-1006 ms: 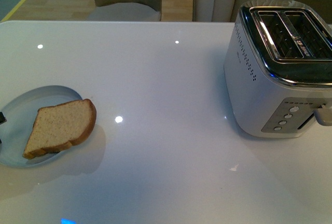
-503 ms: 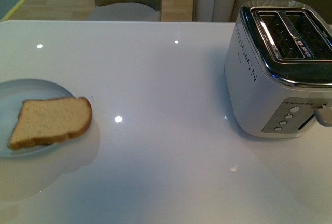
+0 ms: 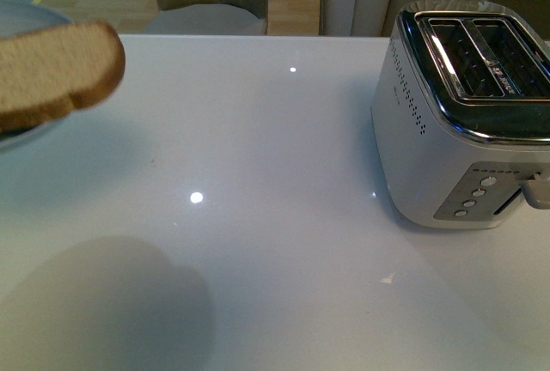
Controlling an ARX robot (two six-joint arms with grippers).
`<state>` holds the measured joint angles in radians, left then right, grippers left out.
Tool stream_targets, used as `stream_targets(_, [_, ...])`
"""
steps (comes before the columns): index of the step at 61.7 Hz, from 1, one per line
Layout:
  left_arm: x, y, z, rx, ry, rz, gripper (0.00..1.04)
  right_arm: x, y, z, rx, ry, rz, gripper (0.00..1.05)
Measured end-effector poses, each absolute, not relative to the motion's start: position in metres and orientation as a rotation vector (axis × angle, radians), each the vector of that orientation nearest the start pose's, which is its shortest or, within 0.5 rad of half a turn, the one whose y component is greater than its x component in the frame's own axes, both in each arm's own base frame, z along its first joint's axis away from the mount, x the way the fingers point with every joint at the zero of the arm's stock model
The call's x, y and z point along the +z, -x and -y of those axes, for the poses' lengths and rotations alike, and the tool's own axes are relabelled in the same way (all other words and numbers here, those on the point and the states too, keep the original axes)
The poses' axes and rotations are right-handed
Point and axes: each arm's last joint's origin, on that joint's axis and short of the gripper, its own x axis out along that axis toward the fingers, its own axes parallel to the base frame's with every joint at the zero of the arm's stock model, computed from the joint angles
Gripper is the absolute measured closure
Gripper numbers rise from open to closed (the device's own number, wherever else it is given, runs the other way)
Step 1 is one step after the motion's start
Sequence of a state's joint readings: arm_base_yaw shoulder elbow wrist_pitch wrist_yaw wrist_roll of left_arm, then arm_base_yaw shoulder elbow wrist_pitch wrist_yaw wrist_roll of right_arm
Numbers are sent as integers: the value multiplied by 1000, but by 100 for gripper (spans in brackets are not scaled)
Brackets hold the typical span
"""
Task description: Left arm holds plate, right arm toasts bread
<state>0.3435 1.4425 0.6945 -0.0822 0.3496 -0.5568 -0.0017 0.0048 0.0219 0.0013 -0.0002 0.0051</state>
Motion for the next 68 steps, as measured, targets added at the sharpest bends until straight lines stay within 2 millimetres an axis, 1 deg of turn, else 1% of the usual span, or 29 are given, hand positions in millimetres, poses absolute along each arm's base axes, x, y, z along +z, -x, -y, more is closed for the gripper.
stream_targets(5, [190, -248, -63, 172, 819, -753, 102, 171, -97, 0, -1, -5, 19, 9])
stream_targets(10, [199, -239, -47, 136, 819, -743, 102, 171, -97, 0, -2, -5, 19, 9])
stream_targets(13, [205, -232, -32, 113, 818, -740, 102, 171, -97, 0, -1, -5, 19, 9])
stream_targets(20, [214, -222, -10, 78, 804, -728, 102, 171, -97, 0, -1, -5, 19, 9])
stream_targets(29, [217, -211, 32, 14, 790, -748, 102, 171, -97, 0, -2, -5, 19, 9])
stream_targets(37, [217, -208, 55, -30, 781, -773, 102, 171, -97, 0, -2, -5, 19, 9])
stream_targets(51, [213, -218, 85, -52, 796, -800, 102, 171, -97, 0, -1, -5, 19, 9])
stream_targets(59, [214, -222, 109, -103, 805, -825, 102, 171, -97, 0, -2, -5, 19, 9])
stream_targets(68, [212, -223, 121, -114, 793, -838, 102, 171, -97, 0, -2, -5, 19, 9])
